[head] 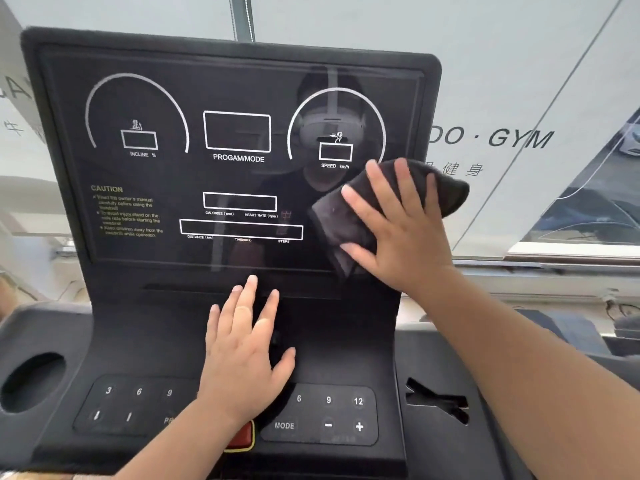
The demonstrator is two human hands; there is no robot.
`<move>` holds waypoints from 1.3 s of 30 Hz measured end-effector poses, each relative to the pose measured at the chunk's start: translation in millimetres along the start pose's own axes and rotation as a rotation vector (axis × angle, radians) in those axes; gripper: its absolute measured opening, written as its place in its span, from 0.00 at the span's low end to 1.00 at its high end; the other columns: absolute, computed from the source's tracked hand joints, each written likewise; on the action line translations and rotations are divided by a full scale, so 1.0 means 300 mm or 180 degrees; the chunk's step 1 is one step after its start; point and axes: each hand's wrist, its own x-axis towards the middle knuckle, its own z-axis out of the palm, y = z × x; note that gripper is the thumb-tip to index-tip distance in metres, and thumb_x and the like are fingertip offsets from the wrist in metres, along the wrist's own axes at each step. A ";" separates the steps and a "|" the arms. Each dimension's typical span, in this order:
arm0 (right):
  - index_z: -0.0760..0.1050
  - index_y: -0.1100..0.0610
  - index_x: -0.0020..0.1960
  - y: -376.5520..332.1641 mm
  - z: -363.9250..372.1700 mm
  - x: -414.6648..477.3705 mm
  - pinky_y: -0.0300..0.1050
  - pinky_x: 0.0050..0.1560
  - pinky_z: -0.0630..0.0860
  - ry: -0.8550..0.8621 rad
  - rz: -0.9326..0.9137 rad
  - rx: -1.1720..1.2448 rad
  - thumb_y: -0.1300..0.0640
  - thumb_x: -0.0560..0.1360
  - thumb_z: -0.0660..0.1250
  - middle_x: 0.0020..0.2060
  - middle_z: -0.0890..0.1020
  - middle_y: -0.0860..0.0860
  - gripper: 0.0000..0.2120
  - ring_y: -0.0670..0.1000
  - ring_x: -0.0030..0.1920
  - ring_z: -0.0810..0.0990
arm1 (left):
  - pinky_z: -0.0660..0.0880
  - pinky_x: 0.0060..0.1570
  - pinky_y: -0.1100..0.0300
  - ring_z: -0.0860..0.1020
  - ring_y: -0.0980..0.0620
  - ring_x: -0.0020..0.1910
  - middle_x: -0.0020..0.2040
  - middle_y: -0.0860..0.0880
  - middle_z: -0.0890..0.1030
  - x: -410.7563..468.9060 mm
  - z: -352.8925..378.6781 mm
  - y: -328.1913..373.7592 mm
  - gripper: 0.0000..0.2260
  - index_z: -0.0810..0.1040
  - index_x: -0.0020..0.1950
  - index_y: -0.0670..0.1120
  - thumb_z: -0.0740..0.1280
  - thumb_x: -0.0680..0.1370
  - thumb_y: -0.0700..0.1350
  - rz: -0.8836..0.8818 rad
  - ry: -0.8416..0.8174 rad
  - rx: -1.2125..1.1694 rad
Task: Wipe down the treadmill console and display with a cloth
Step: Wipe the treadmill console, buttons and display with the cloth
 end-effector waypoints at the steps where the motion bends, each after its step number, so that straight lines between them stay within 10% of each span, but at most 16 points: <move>1: 0.57 0.43 0.82 0.011 -0.019 0.043 0.70 0.78 0.43 -0.0004 0.0206 0.0022 0.28 0.76 0.61 0.84 0.52 0.54 0.40 0.65 0.82 0.49 | 0.59 0.74 0.35 0.59 0.39 0.79 0.81 0.42 0.59 -0.006 0.003 0.000 0.37 0.68 0.77 0.47 0.61 0.71 0.63 -0.0006 -0.0015 -0.0004; 13: 0.53 0.44 0.83 -0.252 0.058 -0.168 0.66 0.77 0.30 -0.0593 0.0399 0.0490 0.24 0.66 0.66 0.84 0.46 0.52 0.52 0.60 0.82 0.36 | 0.57 0.75 0.36 0.58 0.43 0.80 0.81 0.45 0.60 -0.016 0.021 -0.022 0.36 0.68 0.78 0.48 0.61 0.72 0.61 0.0057 0.0117 -0.0127; 39: 0.58 0.40 0.82 -0.586 0.082 -0.143 0.68 0.79 0.39 -0.0547 -0.0096 0.0728 0.37 0.79 0.63 0.84 0.52 0.49 0.34 0.60 0.83 0.47 | 0.57 0.74 0.33 0.58 0.39 0.79 0.80 0.41 0.61 -0.085 -0.030 -0.181 0.32 0.70 0.71 0.43 0.67 0.69 0.53 -0.0291 0.0042 -0.0313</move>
